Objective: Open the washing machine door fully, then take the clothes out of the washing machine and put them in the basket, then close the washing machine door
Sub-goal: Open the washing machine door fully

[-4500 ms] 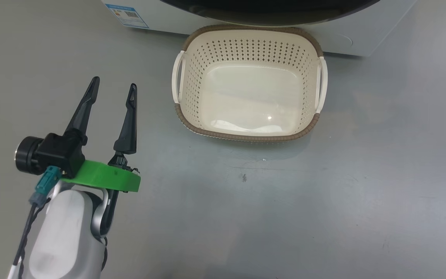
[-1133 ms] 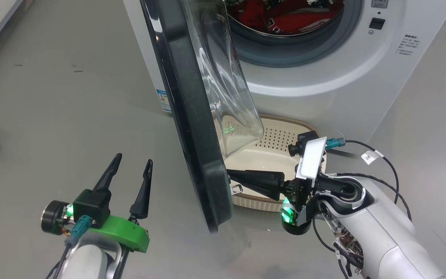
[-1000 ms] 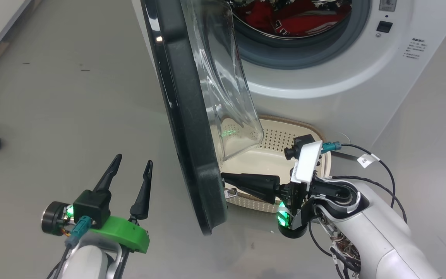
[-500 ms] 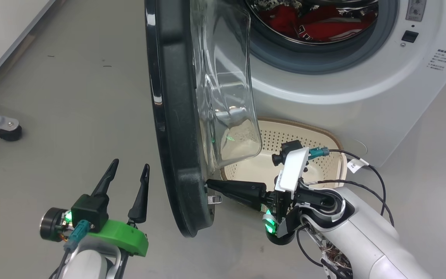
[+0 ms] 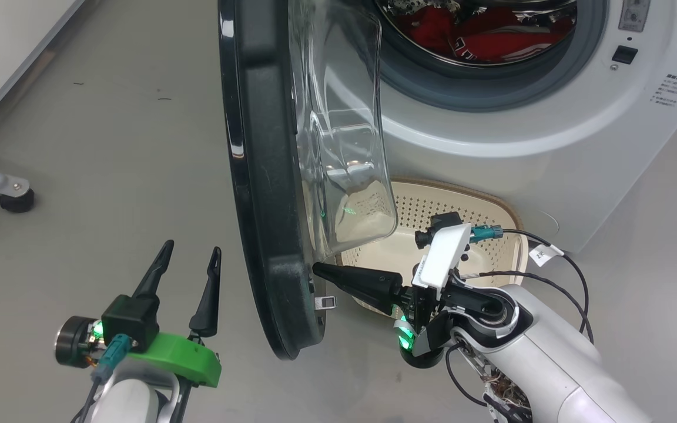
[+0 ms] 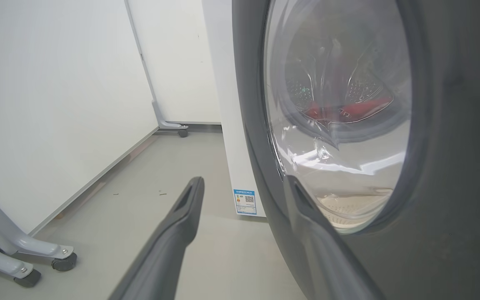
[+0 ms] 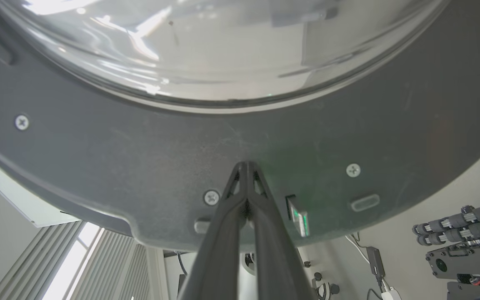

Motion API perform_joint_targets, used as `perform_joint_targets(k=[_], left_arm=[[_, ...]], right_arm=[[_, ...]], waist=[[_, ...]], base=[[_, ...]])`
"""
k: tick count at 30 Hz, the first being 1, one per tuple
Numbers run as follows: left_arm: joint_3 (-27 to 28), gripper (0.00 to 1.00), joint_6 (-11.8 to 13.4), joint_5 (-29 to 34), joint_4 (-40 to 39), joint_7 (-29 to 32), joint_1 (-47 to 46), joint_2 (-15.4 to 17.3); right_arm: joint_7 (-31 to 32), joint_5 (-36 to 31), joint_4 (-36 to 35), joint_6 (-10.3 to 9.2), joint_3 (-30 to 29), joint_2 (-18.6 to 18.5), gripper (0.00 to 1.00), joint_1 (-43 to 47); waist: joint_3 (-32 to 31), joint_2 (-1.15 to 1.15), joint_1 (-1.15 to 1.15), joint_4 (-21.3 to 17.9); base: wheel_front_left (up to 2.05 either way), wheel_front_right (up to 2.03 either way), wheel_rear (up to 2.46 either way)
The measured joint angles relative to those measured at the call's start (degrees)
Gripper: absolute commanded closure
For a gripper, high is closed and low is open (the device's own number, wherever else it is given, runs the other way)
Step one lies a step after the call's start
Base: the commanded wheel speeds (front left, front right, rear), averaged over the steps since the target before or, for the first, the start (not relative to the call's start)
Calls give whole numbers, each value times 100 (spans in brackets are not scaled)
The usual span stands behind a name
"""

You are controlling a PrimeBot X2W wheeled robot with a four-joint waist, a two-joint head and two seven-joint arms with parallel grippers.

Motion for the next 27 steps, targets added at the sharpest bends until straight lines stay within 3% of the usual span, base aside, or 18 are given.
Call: perform_joint_targets(k=[6,13,16,17,22,27], left_arm=[[107,0,46,0,-55,0,2,0],[158,0,52,1,-96,0,8,0],[180,0,53,2,-97,0,38,0],[181,0,53,3,-94,0,59,0],[182,0,53,12,-88,0,149,1],[191,0,53,12,-69,0,186,2]], right_arm=[[-224,-13,-29,0,-248,22,100,1],[-769,-290,-433,1,-1003,-68,100,76],[-1094,-573,-637,1,-1278,-238,44,253],[-1195,-684,-691,1,-1346,-320,0,328],[-1833,-1265,-967,1,-1652,-579,0,719],[-2676,-2474,-1028,1,-1601,-1020,0,1166]], waist=[[20,0,0,-33],[15,0,0,-92],[-15,0,0,-134],[-26,0,0,-148],[-91,0,0,-206],[-154,0,0,-248]], base=[[0,0,0],[0,0,0],[0,0,0],[0,0,0],[0,0,0],[0,0,0]])
